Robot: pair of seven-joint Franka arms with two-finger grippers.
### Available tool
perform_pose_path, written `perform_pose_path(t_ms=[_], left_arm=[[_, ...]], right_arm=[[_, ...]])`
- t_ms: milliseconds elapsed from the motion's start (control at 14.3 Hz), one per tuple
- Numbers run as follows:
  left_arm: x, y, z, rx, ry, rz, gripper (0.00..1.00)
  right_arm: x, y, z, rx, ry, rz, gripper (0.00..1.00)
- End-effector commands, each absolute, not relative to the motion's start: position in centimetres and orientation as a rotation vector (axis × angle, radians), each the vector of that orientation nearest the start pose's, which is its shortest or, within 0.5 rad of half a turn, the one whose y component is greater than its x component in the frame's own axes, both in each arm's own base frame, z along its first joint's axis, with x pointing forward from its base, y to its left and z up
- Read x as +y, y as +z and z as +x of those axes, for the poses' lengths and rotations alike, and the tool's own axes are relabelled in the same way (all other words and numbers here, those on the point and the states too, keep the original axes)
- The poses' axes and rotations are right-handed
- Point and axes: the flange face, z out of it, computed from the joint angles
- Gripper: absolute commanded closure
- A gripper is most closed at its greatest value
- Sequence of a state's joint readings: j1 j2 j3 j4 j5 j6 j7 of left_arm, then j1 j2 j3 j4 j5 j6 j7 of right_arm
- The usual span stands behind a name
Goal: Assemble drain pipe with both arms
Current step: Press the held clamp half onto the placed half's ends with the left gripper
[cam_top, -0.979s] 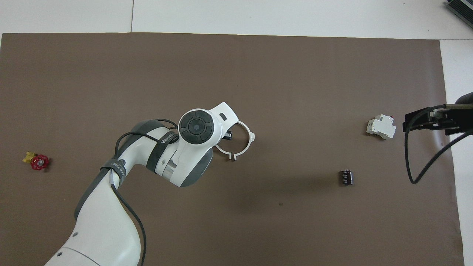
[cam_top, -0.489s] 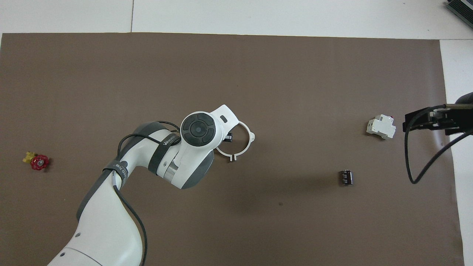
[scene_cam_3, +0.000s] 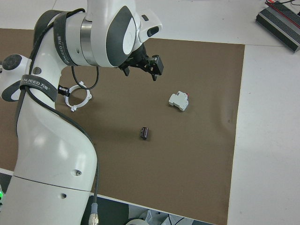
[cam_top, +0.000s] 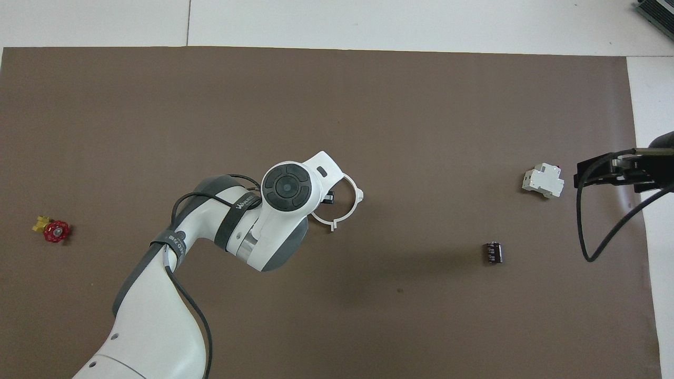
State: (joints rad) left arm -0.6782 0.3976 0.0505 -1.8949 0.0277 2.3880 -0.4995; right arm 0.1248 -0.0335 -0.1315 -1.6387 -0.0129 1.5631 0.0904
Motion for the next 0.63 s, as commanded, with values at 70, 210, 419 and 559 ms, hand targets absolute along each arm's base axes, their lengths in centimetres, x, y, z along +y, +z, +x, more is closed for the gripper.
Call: perform_pose_path(t_ms=[70, 210, 419, 559], left_arm=[[-37.50, 30.51, 50.75, 0.209, -0.179, -3.134, 1.00], [-37.52, 30.54, 50.77, 0.207, -0.183, -3.135, 1.00], [-37.54, 30.57, 50.79, 0.210, -0.187, -3.137, 1.00], [-37.49, 30.61, 50.88, 0.208, -0.193, -3.139, 1.00]], right_arm=[[-0.84, 61.32, 54.15, 0.128, 0.058, -3.147, 0.00], [-0.84, 61.32, 54.15, 0.128, 0.058, -3.147, 0.00], [-0.84, 61.32, 54.15, 0.128, 0.058, -3.147, 0.00], [-0.84, 61.32, 54.15, 0.128, 0.058, -3.147, 0.00]])
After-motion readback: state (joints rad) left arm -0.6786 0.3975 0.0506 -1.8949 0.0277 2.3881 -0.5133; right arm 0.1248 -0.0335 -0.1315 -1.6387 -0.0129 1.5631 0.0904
